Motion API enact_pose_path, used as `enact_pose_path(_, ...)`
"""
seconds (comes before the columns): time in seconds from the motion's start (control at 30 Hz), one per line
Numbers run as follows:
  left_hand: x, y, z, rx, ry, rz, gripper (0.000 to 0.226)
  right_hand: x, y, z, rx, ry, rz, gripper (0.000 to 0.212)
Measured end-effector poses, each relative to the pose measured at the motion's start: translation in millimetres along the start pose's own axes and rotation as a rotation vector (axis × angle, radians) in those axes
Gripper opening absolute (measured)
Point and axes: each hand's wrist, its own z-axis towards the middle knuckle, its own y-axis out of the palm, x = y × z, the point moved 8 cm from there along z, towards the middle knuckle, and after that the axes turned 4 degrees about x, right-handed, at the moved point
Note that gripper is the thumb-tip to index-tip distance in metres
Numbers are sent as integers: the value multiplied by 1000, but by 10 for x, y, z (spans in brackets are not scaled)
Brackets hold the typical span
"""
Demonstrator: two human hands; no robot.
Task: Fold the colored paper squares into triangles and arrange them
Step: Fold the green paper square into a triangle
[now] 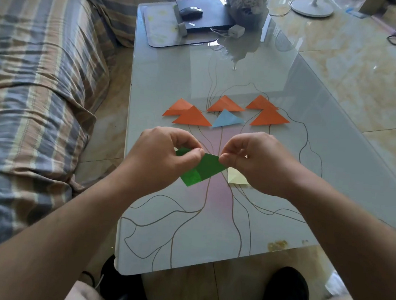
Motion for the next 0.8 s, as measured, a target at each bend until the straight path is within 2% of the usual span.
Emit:
enact_pose_path(0.13,-64,-49,1,18,-82,-87,11,35,-61,-26,38,26,31,20)
enact_pose_path(0.23,-81,-54,1,2,-102,-108,12,2,-51,-35,5,-11,-27,25)
enact_pose_path(0.4,-150,9,8,-81,-150,-125,12,78,3,-25,-105,1,-136,53)
enact_pose_path(0.47,-190,61,2,-136,-168,-153,9,108,-21,-26,-100,18,-148,68)
enact_pose_path(0.5,-199,85,-2,-158,-167,-152,7,109,-43,-28,-84,22,-133,69)
enact_pose_path(0.53,-200,109,-8,-174,-159,-146,5,112,-59,-32,-62,24,-102,63)
enact_pose_path(0.6,-179,154,-19,-205,-138,-142,4,88,-44,-36,-33,32,22,38)
enact_pose_path(0.67,-144,208,-43,-249,-128,-151,5,31,82,-54,-94,53,216,20)
enact_pose_path(0.8,-117,244,-87,-300,-163,-171,20,-14,336,-113,-264,86,425,27)
